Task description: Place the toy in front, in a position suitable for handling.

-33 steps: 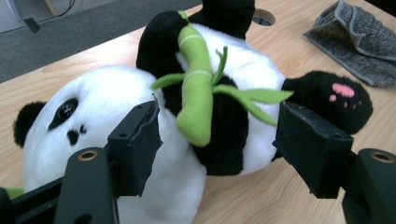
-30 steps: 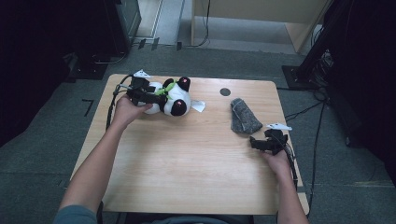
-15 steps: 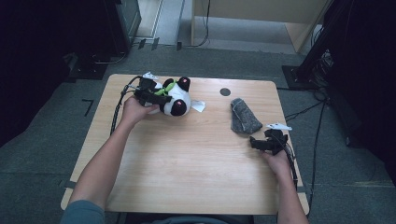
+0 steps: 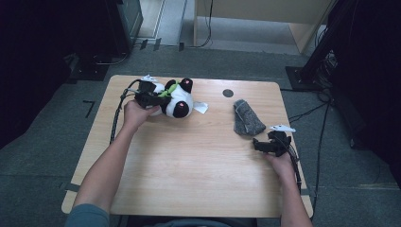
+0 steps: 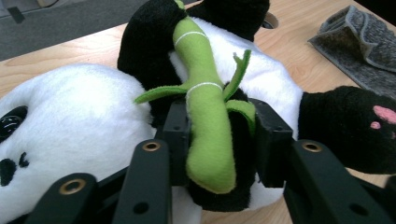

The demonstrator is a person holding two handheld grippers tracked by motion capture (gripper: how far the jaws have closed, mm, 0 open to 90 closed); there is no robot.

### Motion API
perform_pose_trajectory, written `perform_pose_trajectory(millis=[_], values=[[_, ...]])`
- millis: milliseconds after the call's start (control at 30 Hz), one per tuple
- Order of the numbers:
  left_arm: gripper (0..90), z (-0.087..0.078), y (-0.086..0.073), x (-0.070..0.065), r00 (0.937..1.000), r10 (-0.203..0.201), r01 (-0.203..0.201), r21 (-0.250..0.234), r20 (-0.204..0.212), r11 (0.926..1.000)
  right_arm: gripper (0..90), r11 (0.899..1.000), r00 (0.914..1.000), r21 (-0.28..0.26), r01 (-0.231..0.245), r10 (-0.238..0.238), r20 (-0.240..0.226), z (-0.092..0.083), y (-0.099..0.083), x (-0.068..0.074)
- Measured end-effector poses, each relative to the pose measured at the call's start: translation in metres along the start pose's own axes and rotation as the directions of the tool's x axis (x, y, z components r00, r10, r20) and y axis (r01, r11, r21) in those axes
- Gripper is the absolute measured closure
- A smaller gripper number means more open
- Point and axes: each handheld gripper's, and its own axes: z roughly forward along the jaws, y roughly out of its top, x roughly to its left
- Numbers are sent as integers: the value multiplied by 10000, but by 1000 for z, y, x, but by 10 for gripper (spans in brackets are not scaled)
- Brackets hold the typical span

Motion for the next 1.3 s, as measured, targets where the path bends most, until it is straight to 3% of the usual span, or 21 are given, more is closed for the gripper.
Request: perform_pose_trajectory(millis=[200,400,500,633,733,867,1000,1067,1300], values=[[695,-6,3,-4,9997,43,-45,-98,-254,9999,1,10000,10000,9,19,-19,-34,0,0,0],[706,-22,5,-9,9994,-297,300,-148,152,9994,2,10000,10000,12,11,-11,-36,0,0,0],[706,-31,3,-20,9997,-228,230,-366,48,9991,2,10000,10000,12,12,-12,-40,0,0,0],[706,-38,-2,-33,9999,-148,147,-248,-50,9996,2,10000,10000,10,8,-8,-38,0,1,0],[706,-44,-8,-45,9996,-237,241,-420,119,9988,4,10000,10000,1,35,-35,-45,1,1,0],[705,-49,-16,-61,9990,-395,404,-425,211,9983,90,9997,9995,-137,198,-201,-255,0,2,1],[704,-51,-24,-78,9997,-236,238,-422,53,9988,93,9997,9995,-131,185,-189,-270,-1,2,2],[703,-51,-29,-87,9999,-94,100,-372,140,9993,93,9998,9995,-117,188,-191,-268,-1,2,2],[703,-48,-39,-110,9973,-254,290,-517,693,9982,96,9997,9992,-21,251,-252,-300,-1,3,2]])
